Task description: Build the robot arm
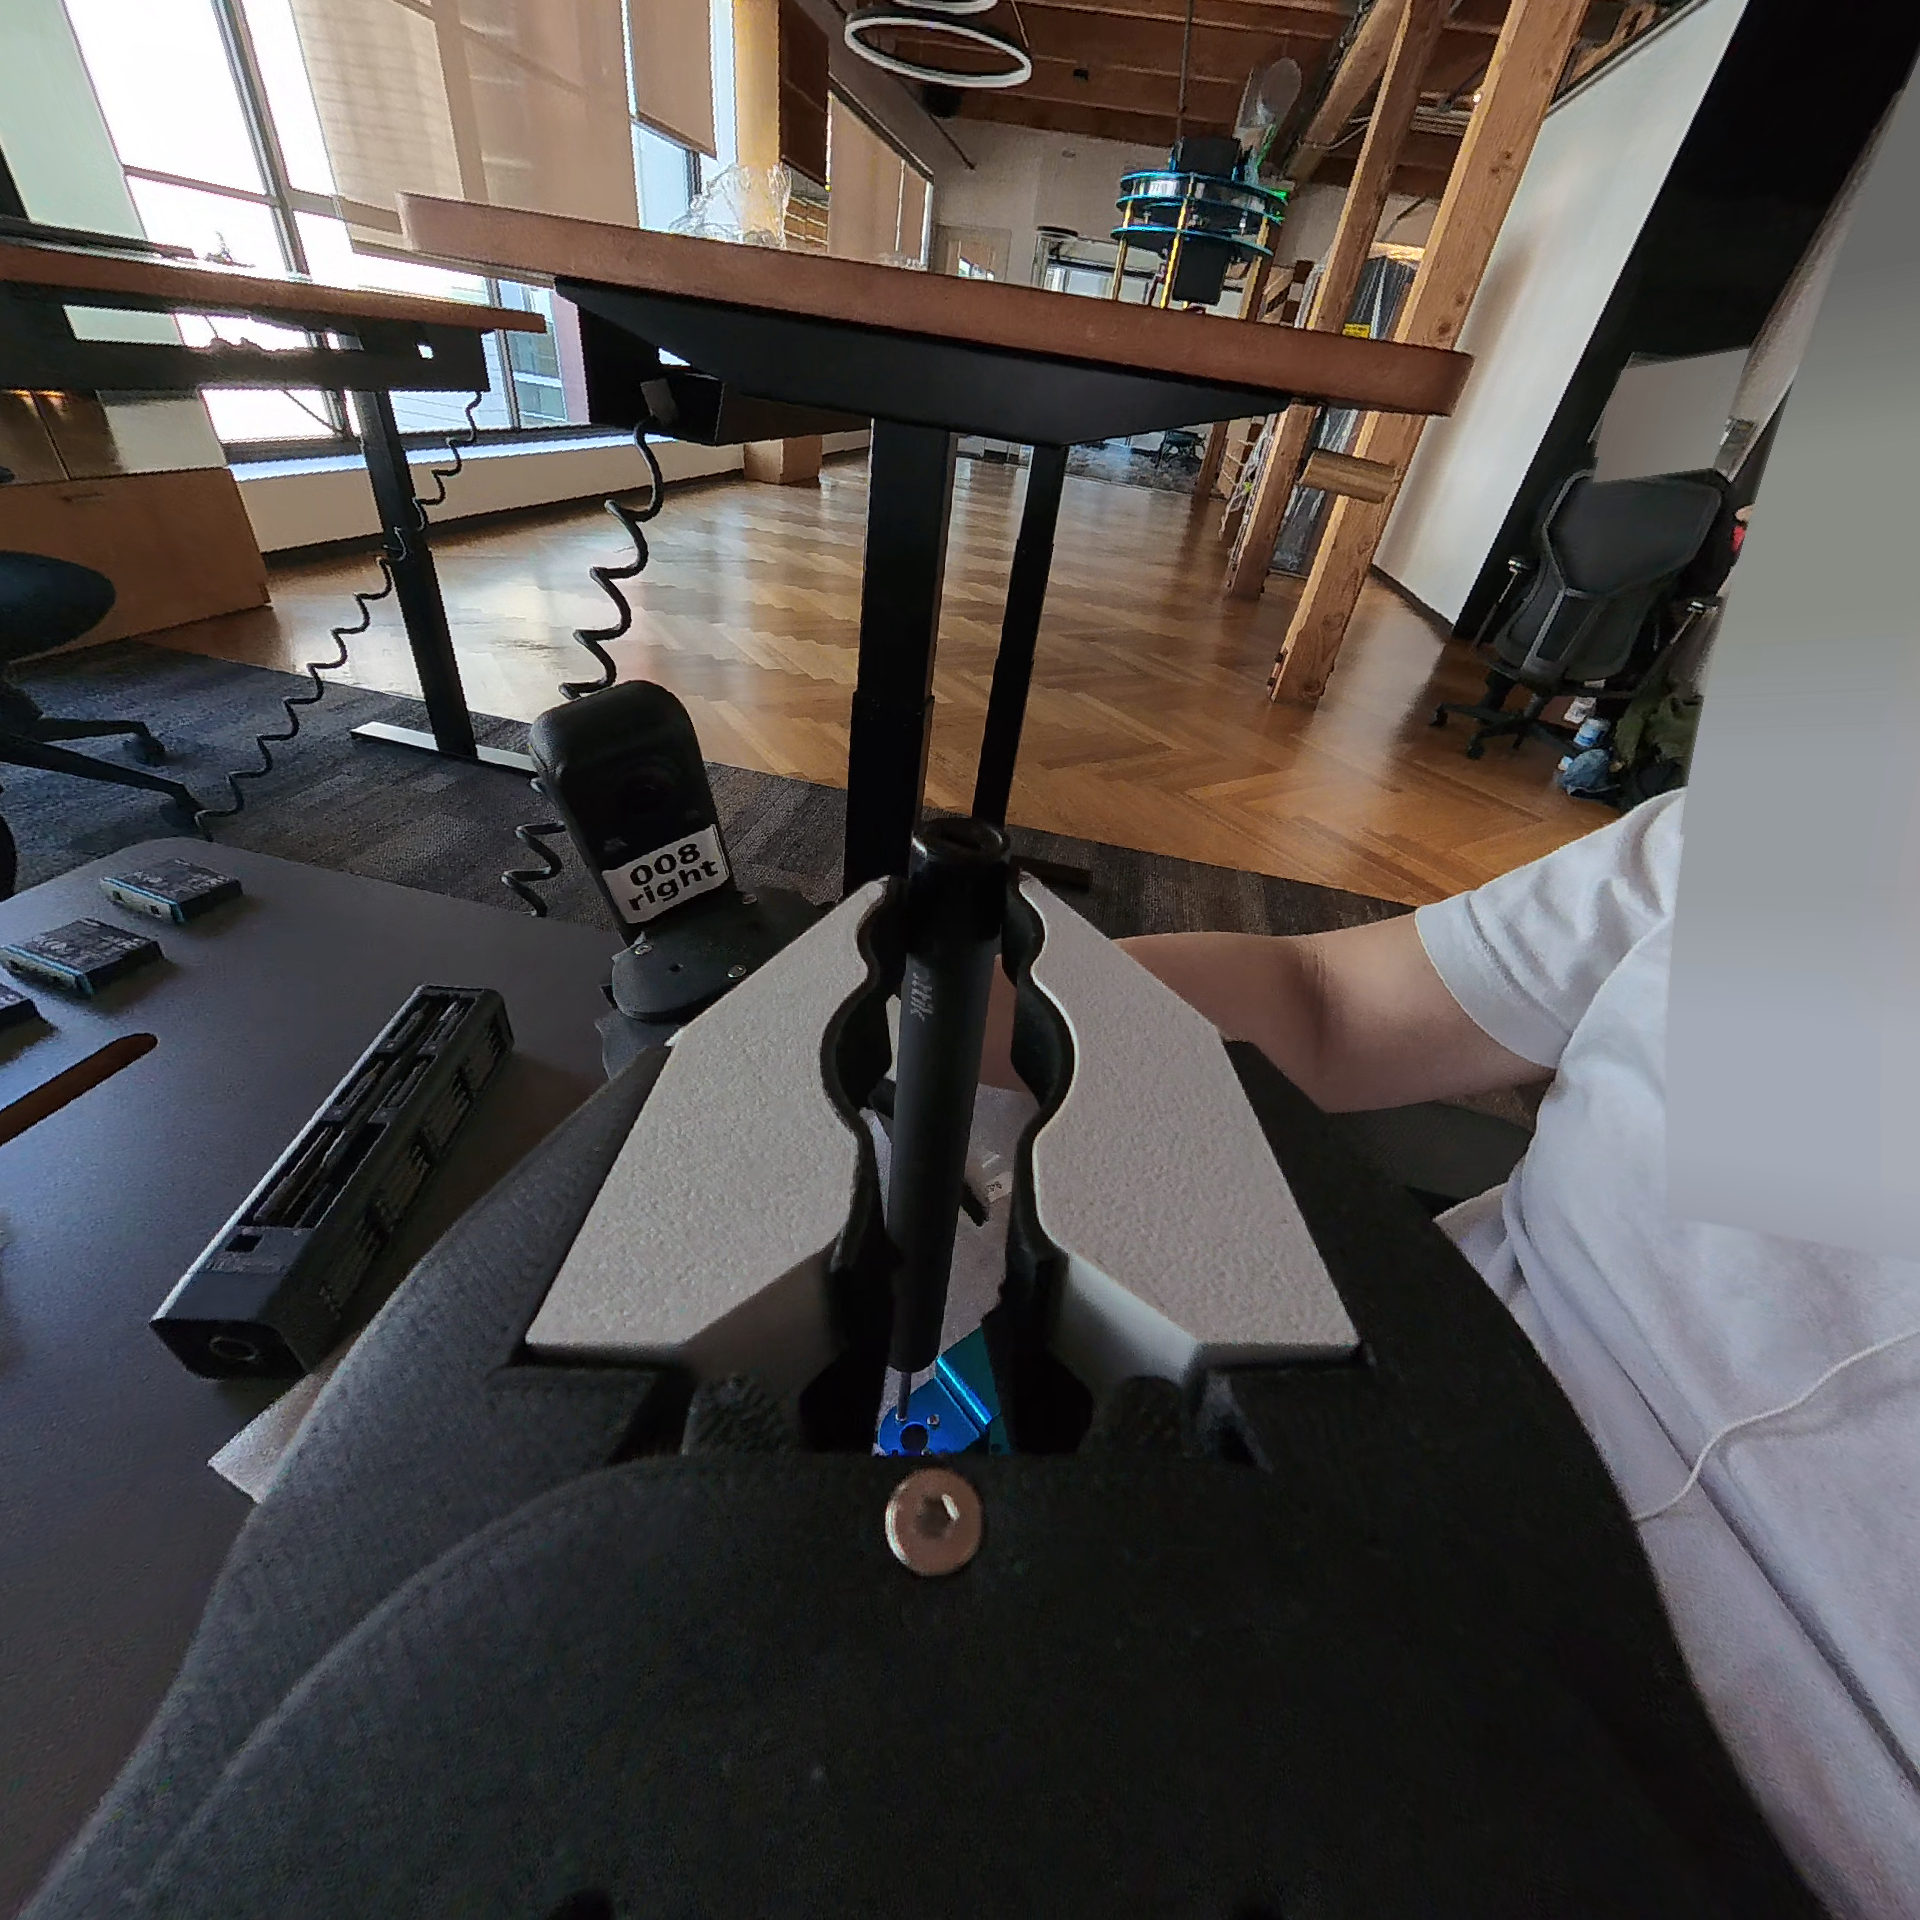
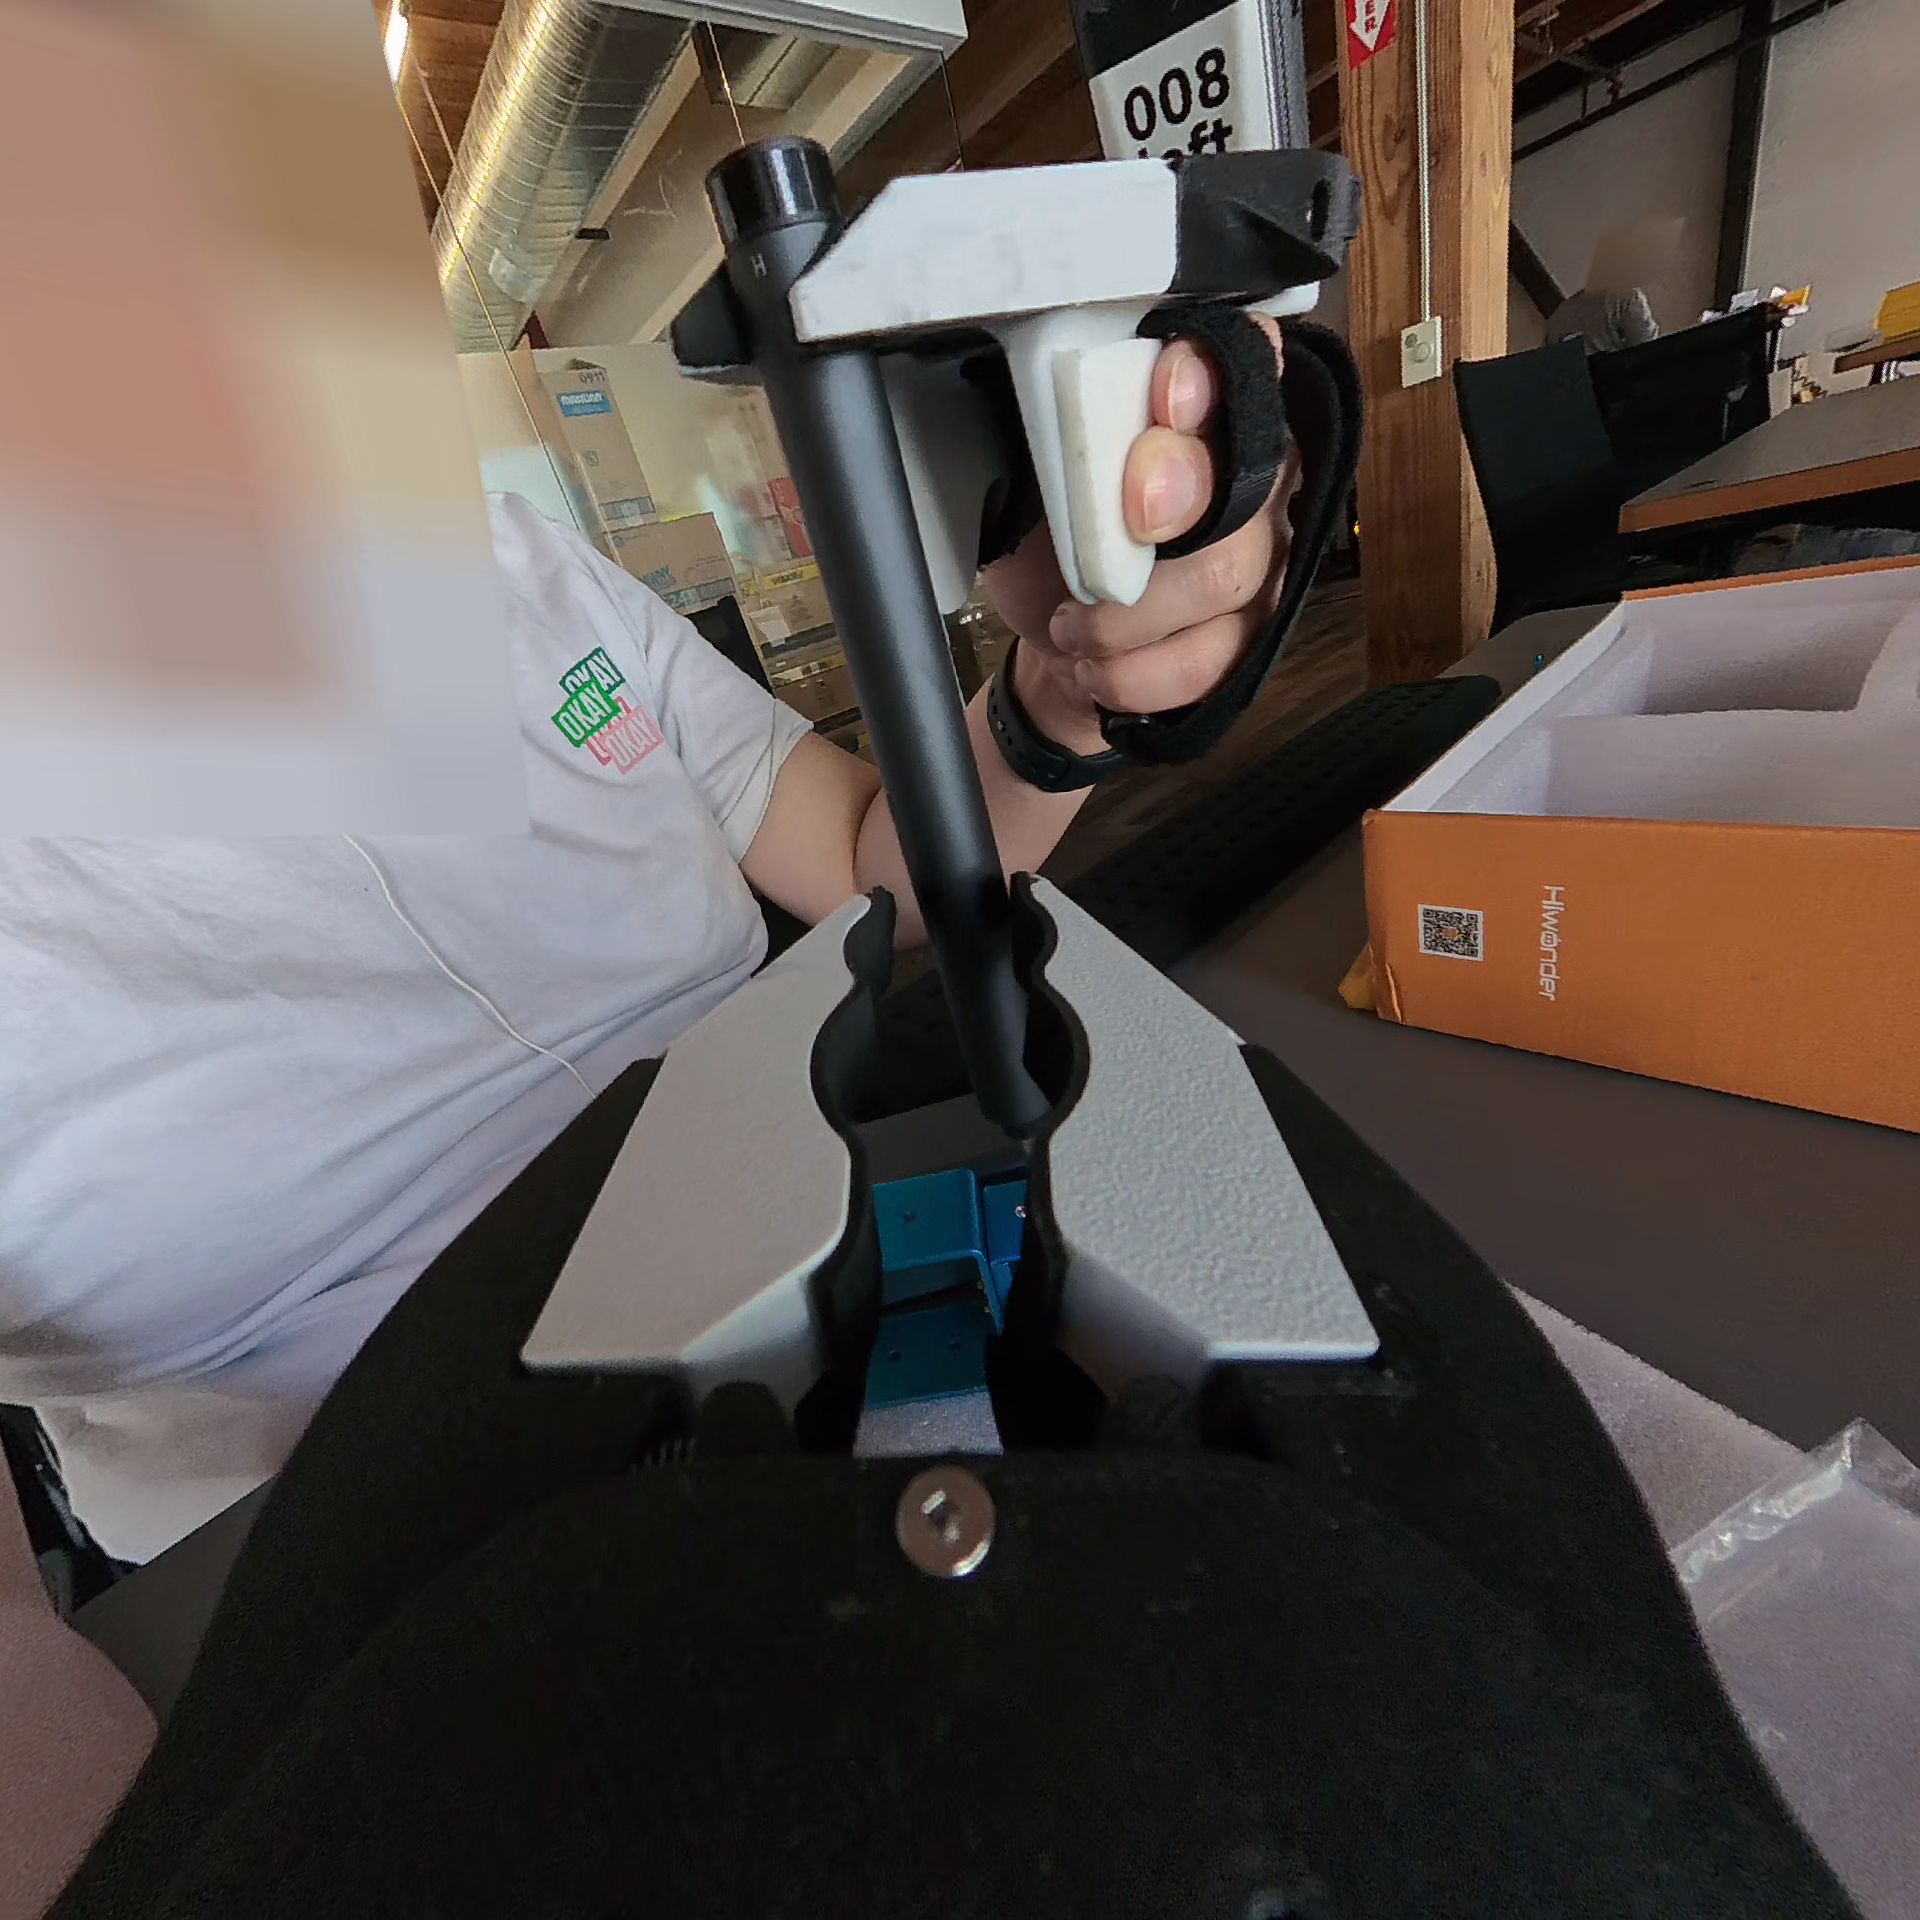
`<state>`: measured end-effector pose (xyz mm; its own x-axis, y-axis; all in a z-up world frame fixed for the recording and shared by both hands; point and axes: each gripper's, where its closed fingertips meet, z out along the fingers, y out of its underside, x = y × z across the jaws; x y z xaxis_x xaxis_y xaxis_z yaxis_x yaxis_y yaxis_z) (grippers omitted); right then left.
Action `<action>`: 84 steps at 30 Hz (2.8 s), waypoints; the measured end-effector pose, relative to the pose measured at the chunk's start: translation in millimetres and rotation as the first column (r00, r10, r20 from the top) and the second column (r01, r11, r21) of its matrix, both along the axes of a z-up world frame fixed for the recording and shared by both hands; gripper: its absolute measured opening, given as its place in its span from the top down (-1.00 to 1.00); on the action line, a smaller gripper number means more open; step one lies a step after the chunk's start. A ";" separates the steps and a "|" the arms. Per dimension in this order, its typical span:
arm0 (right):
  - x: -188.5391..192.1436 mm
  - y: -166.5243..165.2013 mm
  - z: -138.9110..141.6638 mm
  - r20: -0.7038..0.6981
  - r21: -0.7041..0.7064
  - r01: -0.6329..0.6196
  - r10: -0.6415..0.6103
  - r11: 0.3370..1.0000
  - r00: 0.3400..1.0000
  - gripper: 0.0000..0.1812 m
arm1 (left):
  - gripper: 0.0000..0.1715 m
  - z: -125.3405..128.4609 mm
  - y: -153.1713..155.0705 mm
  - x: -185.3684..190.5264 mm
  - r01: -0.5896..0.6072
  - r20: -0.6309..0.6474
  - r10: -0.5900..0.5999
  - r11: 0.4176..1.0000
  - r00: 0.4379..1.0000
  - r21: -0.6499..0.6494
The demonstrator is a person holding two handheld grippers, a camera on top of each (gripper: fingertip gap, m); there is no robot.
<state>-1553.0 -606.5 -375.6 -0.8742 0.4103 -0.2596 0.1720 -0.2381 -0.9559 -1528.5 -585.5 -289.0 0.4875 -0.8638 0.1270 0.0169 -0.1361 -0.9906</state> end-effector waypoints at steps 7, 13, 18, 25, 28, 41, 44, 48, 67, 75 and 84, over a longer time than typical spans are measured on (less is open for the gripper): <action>-1.3 1.5 -0.3 -0.006 0.007 0.021 -0.021 1.000 1.000 0.78 | 0.80 -0.3 1.7 1.1 0.004 -0.008 -0.004 1.000 1.000 -0.010; -0.5 0.5 0.5 -0.009 -0.028 -0.010 0.009 1.000 1.000 0.81 | 0.80 -0.2 0.3 2.2 0.017 -0.006 -0.017 1.000 1.000 -0.014; 0.9 1.9 1.2 0.007 -0.104 -0.125 0.127 0.987 0.992 0.81 | 0.79 -0.3 -2.4 1.4 0.025 0.001 -0.025 1.000 1.000 -0.018; 1.6 1.3 3.0 0.031 -0.188 -0.205 0.215 0.960 0.976 0.80 | 0.79 0.0 -5.0 0.1 0.027 0.002 -0.027 0.999 1.000 -0.019; 0.7 1.0 3.3 0.040 -0.211 -0.232 0.246 0.949 0.968 0.81 | 0.79 0.0 -4.0 0.5 0.025 -0.004 -0.025 0.999 1.000 -0.020; -1.8 -0.1 3.7 0.000 -0.179 -0.193 0.197 0.965 0.980 0.82 | 0.80 0.8 -1.9 -2.7 0.038 0.030 -0.037 0.998 0.999 -0.042; -1.5 0.5 3.1 -0.006 -0.190 -0.180 0.182 0.965 0.983 0.82 | 0.79 0.4 -0.3 -2.5 0.047 0.036 -0.045 0.998 0.998 -0.052; -1.1 2.0 2.7 -0.013 -0.195 -0.168 0.169 0.966 0.986 0.82 | 0.79 -0.1 2.1 -1.7 0.057 0.039 -0.054 0.996 0.998 -0.072; -1.7 4.4 2.4 -0.004 -0.252 -0.180 0.185 0.951 0.983 0.82 | 0.79 -0.2 5.8 -2.2 0.106 0.080 -0.098 0.989 0.992 -0.104; 0.4 6.0 0.8 0.004 -0.252 -0.180 0.187 0.951 0.982 0.83 | 0.79 -0.1 3.9 -0.2 0.116 0.079 -0.108 0.988 0.991 -0.101; -1.0 6.7 0.1 0.006 -0.230 -0.160 0.165 0.960 0.986 0.84 | 0.79 -0.2 5.5 -2.7 0.112 0.092 -0.102 0.988 0.991 -0.104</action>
<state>-1554.0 -599.8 -375.4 -0.9163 0.1908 -0.3522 0.2495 -0.4161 -0.8744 -1531.3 -580.0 -289.1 0.3761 -0.8894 0.2599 0.0809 -0.2479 -0.9654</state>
